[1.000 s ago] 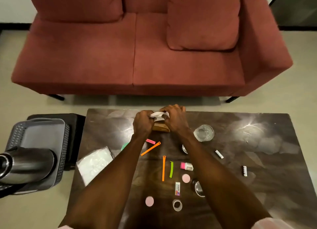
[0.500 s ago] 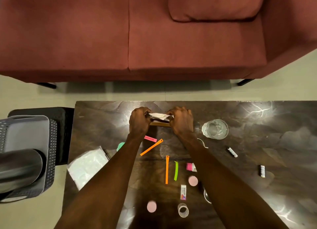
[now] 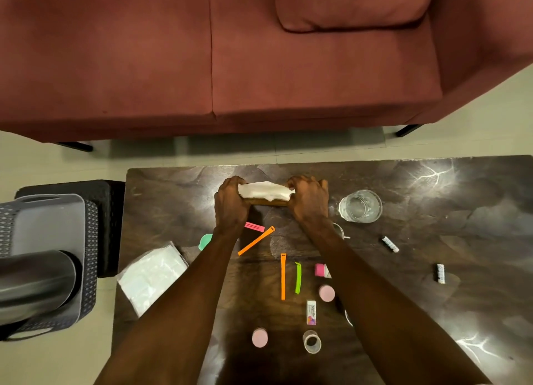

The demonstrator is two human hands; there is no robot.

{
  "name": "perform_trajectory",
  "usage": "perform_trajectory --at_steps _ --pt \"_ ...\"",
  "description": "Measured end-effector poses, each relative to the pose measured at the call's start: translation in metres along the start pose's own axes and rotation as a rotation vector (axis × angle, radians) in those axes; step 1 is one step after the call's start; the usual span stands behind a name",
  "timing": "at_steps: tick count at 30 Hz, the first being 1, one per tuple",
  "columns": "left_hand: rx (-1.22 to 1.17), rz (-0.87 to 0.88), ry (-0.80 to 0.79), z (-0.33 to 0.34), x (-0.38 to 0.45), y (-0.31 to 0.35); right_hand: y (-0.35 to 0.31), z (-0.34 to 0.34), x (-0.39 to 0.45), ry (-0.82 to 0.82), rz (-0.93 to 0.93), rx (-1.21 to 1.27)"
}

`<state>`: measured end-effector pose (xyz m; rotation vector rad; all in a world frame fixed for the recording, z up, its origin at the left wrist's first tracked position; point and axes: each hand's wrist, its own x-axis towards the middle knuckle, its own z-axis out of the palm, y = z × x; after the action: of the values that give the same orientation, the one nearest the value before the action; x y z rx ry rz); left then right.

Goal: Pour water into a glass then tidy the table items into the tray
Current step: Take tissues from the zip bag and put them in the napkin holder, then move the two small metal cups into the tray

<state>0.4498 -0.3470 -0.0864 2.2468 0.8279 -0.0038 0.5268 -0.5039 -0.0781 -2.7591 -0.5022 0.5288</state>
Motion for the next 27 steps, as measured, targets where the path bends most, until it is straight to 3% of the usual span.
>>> perform_trajectory --at_steps 8,14,27 --pt "-0.127 -0.112 0.14 -0.026 -0.055 -0.016 -0.007 -0.011 -0.044 0.19 0.106 0.179" --pt "-0.229 -0.126 0.008 -0.035 -0.121 -0.036 -0.031 -0.011 -0.104 0.202 0.128 0.223" --pt "-0.182 -0.054 -0.106 -0.085 -0.235 -0.06 -0.076 -0.006 -0.243 0.158 0.18 0.458"
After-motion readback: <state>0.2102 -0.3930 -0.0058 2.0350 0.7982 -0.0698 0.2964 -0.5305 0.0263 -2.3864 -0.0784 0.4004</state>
